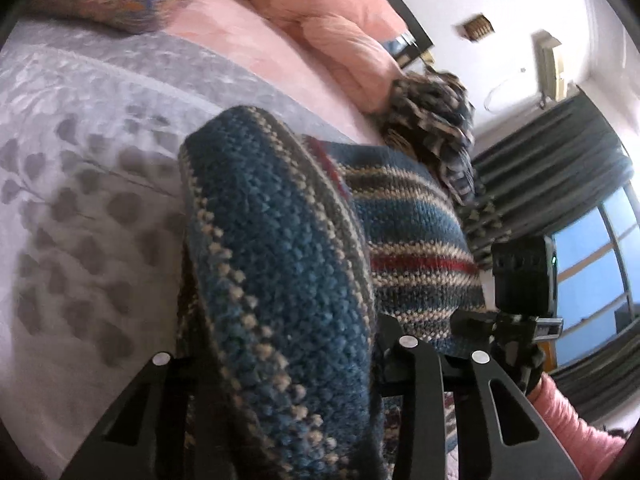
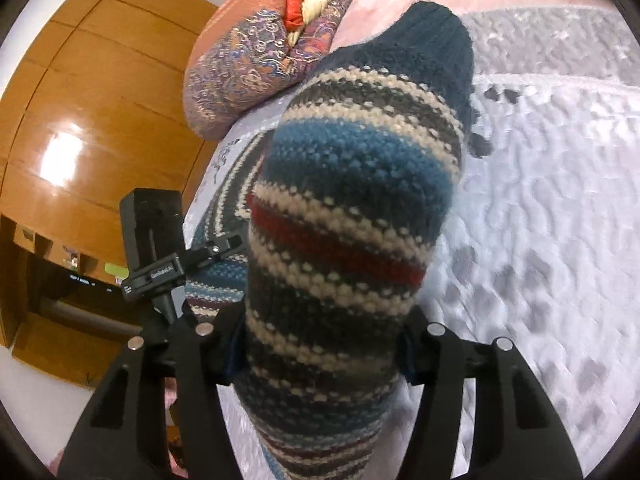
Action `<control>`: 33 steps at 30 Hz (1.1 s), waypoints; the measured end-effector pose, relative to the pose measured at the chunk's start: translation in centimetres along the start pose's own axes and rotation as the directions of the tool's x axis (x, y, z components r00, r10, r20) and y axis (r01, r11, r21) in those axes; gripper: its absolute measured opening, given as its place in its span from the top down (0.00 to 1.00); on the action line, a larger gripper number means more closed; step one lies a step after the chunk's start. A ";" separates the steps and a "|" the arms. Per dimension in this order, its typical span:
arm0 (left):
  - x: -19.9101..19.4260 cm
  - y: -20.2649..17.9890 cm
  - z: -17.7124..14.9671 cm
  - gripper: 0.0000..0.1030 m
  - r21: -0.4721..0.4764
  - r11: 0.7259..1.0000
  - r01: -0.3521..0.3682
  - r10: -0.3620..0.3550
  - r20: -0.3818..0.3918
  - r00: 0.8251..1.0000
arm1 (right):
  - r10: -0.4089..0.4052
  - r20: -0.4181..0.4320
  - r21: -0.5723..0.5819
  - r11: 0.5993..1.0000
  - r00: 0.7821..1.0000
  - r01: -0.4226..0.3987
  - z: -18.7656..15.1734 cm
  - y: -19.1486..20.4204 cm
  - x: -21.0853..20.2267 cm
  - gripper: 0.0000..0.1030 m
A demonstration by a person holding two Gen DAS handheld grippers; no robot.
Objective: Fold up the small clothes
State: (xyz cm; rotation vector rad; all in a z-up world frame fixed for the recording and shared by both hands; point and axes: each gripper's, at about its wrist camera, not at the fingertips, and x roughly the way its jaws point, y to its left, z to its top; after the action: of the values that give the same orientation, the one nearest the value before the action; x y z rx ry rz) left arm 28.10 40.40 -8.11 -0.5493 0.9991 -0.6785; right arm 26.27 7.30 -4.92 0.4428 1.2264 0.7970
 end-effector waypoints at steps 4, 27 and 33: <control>2.0 -4.9 -1.8 0.65 0.030 0.999 0.039 -0.037 -0.054 0.998 | -0.021 -0.015 -0.024 0.999 1.000 0.020 -2.3 -0.5 -4.6 0.46; 12.3 -18.1 -13.7 0.51 0.172 0.966 -0.194 0.222 -0.167 0.961 | -0.062 -0.054 0.126 0.990 0.997 0.069 -13.9 -11.4 -11.9 0.40; 12.0 -17.9 -14.5 0.41 0.165 0.960 -0.227 0.252 -0.150 0.956 | -0.102 -0.066 0.115 0.987 0.993 0.109 -14.4 -11.2 -12.4 0.31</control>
State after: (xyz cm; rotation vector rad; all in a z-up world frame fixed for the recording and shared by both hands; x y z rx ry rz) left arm 14.95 17.97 -8.92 -0.2378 1.1436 -0.5817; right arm 14.48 -10.88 -8.90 0.4494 1.3467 0.6530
